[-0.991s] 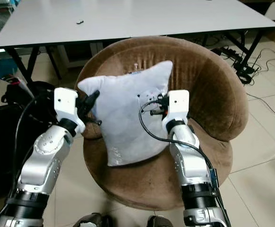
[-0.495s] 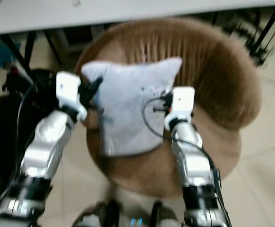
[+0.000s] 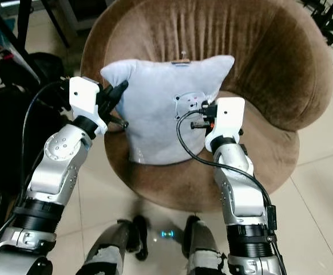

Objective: Move the pillow to the sofa from floor

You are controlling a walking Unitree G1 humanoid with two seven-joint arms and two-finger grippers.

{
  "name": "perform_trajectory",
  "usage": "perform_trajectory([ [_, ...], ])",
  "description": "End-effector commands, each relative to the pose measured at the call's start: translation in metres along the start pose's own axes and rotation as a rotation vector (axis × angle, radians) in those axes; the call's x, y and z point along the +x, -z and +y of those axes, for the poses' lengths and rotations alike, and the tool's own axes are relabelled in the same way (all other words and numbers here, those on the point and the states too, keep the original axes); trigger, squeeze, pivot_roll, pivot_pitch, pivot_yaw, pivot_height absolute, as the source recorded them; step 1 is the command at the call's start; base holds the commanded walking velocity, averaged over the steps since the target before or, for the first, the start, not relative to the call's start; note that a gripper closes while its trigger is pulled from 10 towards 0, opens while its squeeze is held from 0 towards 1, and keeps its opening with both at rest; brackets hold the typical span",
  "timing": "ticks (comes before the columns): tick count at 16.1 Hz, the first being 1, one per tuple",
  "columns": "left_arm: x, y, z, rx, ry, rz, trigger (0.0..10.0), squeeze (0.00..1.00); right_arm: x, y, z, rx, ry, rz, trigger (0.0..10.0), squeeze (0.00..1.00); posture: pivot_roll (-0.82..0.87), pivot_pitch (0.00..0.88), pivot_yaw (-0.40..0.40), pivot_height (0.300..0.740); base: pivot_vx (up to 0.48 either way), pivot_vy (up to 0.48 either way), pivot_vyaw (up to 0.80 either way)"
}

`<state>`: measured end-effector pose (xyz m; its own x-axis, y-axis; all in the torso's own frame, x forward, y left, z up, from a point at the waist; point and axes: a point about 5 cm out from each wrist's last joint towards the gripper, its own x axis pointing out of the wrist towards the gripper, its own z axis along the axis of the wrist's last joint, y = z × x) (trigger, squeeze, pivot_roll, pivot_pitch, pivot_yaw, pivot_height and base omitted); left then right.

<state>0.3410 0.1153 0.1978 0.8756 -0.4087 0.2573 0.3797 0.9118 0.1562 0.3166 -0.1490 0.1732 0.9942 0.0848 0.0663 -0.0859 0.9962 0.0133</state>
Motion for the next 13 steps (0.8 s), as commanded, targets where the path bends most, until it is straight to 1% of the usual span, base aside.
perform_trajectory([
  [1,0.000,0.002,0.002,0.016,0.003,0.005,10.0,0.00,-0.003,-0.001,-0.003,0.011,0.015,0.004,10.0,0.00,-0.05,0.407,0.055,0.689,0.000,0.000,0.00],
  [3,0.002,-0.001,0.003,0.022,-0.011,-0.007,10.0,0.00,-0.002,-0.003,0.000,0.021,0.006,0.013,10.0,0.00,-0.04,0.413,0.038,0.684,0.000,0.000,0.00],
  [4,0.002,-0.001,0.003,0.022,-0.013,-0.012,10.0,0.00,-0.002,-0.003,0.001,0.020,0.003,0.018,10.0,0.00,-0.04,0.409,0.035,0.669,0.000,0.000,0.00],
  [5,0.001,0.000,0.002,0.023,-0.013,-0.015,10.0,0.00,-0.003,-0.005,0.001,0.026,0.006,0.006,10.0,0.00,-0.04,0.399,0.033,0.669,0.000,0.000,0.00],
  [9,0.003,-0.005,0.010,0.052,-0.022,-0.032,10.0,0.00,0.002,-0.012,0.001,0.038,0.012,-0.018,10.0,0.00,-0.04,0.372,0.032,0.669,0.000,0.000,0.00],
  [10,0.007,-0.021,0.012,0.074,-0.016,-0.092,10.0,0.00,0.005,-0.026,-0.001,0.053,0.004,-0.072,10.0,0.00,-0.03,0.355,0.034,0.669,0.000,0.000,0.00],
  [11,0.011,-0.046,0.010,0.026,0.049,-0.166,10.0,0.00,0.007,-0.046,-0.006,0.070,0.001,-0.133,10.0,0.00,-0.03,0.355,0.034,0.669,0.000,0.000,0.00],
  [12,0.013,-0.070,0.012,-0.053,0.107,-0.246,10.0,0.00,0.011,-0.067,-0.014,0.083,0.006,-0.195,10.0,0.00,-0.03,0.355,0.034,0.669,0.000,0.000,0.00],
  [13,0.015,-0.080,0.017,-0.101,0.122,-0.266,10.0,0.00,0.014,-0.078,-0.019,0.080,0.011,-0.226,10.0,0.00,-0.03,0.353,0.035,0.669,0.000,0.000,0.00],
])
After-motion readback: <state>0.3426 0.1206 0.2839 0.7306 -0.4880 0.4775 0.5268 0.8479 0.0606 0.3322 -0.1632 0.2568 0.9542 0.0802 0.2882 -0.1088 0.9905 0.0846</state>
